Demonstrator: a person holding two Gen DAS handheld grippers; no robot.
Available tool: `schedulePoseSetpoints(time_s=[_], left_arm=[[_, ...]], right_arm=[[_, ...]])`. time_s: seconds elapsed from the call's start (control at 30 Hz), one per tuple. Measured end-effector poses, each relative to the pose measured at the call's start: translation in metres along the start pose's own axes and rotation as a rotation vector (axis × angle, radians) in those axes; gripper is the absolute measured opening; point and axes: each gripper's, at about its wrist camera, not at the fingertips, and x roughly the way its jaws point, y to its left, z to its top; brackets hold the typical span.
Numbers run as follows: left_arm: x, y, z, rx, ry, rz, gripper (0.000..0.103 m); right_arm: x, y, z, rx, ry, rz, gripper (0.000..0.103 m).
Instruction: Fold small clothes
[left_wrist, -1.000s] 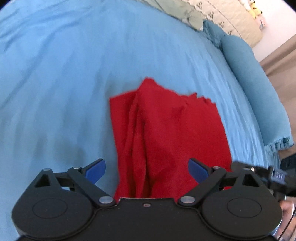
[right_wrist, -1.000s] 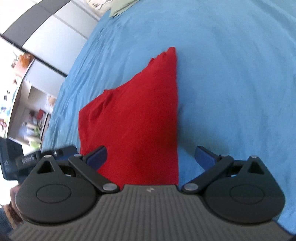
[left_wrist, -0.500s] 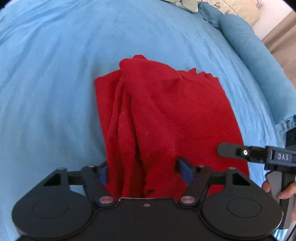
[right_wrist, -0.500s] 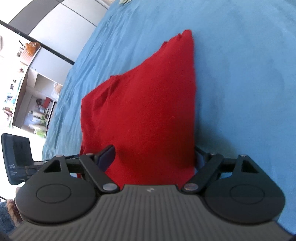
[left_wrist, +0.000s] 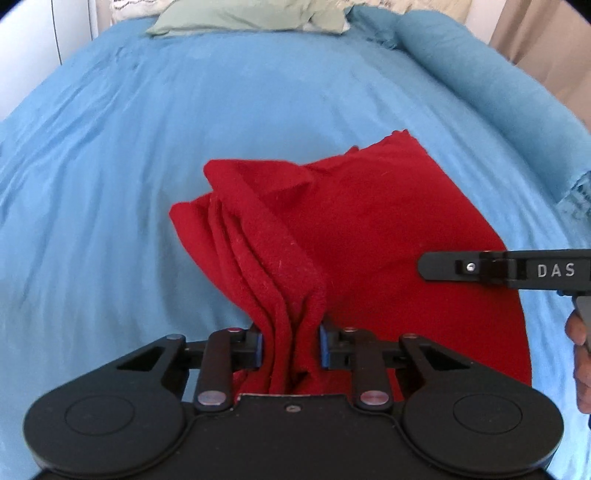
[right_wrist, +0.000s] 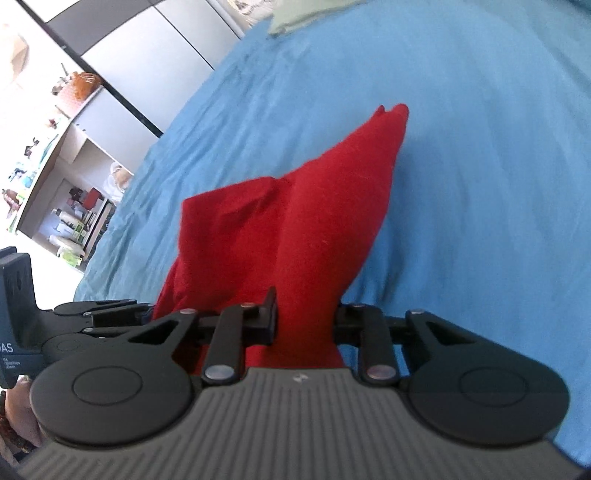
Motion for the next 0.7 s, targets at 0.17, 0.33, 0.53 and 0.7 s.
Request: schedulePoseSetpoints(time_s=[0.17,0.33,0.53,0.7], left_arm=[[-0.033,-0.029,-0.001,0.002,-0.039,-0.026,0.029],[-0.056,-0.065,-0.021,-0.006,-0.009,-0.052,0.029],[-0.024,-0.092,-0.078,0.028,0.082,-0.072,0.03],[-0.005,-0.083,-0.11,-0.025,0.075,-0.012,0.073]], right_arm=[[-0.049,0.005,-0.001,-0.028,-0.033,0.002,0.039],[-0.098,0.004,-0.025,-0.029,-0.013,-0.016,0.039],[-0.102,-0.028,-0.083,-0.014,0.072,-0.078,0.039],[-0.089,-0.065,-0.123,0.071,0.085,-0.146,0.073]])
